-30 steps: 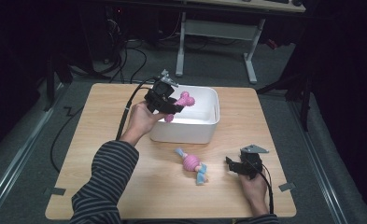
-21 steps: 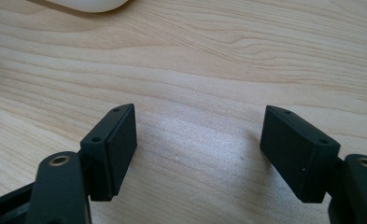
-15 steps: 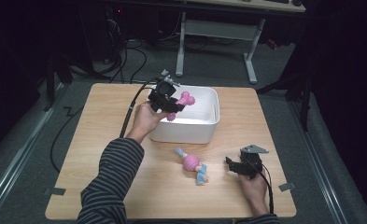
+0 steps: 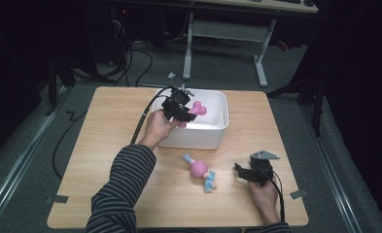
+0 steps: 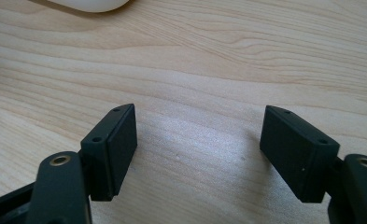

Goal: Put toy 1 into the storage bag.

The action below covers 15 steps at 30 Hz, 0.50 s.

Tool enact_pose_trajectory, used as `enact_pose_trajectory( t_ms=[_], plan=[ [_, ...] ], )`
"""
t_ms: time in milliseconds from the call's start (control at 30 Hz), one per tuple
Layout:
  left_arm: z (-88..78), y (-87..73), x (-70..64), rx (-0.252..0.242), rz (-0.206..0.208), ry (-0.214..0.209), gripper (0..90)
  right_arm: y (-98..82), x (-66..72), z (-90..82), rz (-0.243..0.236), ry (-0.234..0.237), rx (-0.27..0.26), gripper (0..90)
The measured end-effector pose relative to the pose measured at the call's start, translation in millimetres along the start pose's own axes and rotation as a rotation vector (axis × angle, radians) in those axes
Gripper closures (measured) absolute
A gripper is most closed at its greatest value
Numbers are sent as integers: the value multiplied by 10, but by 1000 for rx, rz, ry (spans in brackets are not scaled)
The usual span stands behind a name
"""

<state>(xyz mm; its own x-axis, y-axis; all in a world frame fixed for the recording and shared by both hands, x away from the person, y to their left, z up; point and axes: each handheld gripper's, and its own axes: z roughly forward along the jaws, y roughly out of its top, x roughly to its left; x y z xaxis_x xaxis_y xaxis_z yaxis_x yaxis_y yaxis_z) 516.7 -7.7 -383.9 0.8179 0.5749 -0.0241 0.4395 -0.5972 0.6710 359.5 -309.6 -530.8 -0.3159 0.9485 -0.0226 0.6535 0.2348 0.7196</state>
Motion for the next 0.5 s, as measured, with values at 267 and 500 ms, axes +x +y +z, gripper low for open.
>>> enact_pose_trajectory(
  t_ms=[267,500],
  plan=[
    [35,-10,9,44,-27,20,585,0,1,0,1,-1,0,277],
    [68,-65,54,48,-64,17,566,0,0,0,0,0,0,277]
  ],
)
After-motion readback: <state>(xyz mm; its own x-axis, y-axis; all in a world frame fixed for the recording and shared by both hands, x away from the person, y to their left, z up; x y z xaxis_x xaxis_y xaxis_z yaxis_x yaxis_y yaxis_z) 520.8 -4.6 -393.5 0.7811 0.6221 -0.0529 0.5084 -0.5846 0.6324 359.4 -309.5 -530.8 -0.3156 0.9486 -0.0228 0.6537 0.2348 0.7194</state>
